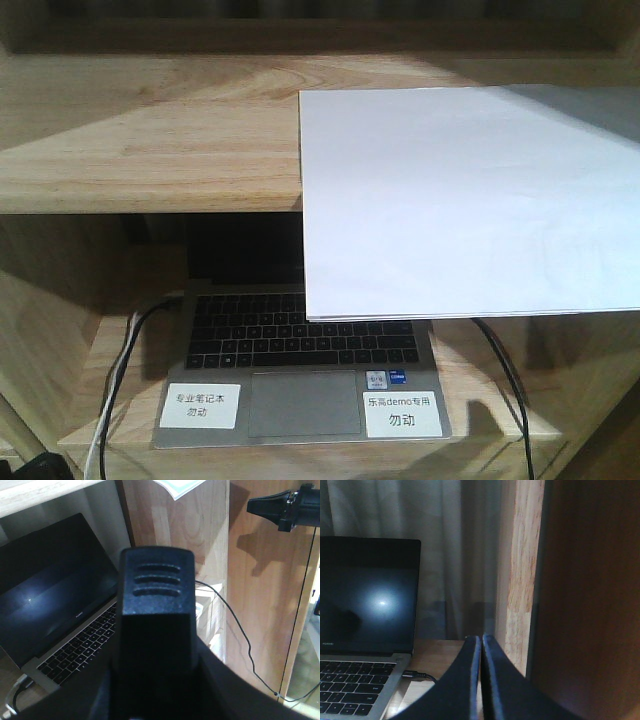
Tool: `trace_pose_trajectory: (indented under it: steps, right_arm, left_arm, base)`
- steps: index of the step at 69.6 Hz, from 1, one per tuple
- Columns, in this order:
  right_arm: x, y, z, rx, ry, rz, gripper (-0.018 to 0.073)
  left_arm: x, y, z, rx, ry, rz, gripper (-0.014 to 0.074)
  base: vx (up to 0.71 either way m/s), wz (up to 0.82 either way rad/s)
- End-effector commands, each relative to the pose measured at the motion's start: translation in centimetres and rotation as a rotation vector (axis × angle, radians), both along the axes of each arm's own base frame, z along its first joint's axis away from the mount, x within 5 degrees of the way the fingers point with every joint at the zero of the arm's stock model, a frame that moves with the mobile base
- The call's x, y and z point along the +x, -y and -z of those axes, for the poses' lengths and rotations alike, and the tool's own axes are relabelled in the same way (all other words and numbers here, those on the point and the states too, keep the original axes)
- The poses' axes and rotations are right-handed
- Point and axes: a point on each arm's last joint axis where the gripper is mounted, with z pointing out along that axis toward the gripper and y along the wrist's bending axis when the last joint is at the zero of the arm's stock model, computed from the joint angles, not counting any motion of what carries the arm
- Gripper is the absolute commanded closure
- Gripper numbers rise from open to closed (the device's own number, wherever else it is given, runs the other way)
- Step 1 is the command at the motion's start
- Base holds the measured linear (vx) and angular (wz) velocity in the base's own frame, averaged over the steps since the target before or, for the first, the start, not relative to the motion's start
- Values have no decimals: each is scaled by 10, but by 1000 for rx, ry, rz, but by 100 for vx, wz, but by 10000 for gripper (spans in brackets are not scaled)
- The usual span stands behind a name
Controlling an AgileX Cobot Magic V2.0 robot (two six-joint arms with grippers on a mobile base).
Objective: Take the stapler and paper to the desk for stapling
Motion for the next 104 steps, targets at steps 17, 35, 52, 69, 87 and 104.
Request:
trace_pose_trajectory:
  steps: [17, 35, 52, 69, 87, 104]
  right_arm:
    - [-1, -1, -7, -3, 83, -6, 569]
    - [-1, -1, -7, 418, 65, -29, 569]
    - [-1, -1, -6, 1041, 20, -59, 569]
    - [-4, -12, -15, 1165, -8, -273, 520]
    - [-9, -27, -24, 1170, -73, -544, 246]
    - [-8, -31, -37, 1192, -55, -625, 24]
  left_arm:
    - [1, 0, -17, -110, 71, -21, 603]
    - [1, 0, -17, -109, 71, -21, 603]
    - [1, 0, -17, -109, 71, -21, 603]
    - [1, 0, -17, -109, 71, -21, 603]
    - [1, 0, -17, -109, 71, -21, 603]
    - [1, 0, -17, -109, 71, -21, 603]
  base:
    - [0, 0]
    - [0, 0]
    - [0, 0]
    - [0, 0]
    - [0, 0]
    - [0, 0]
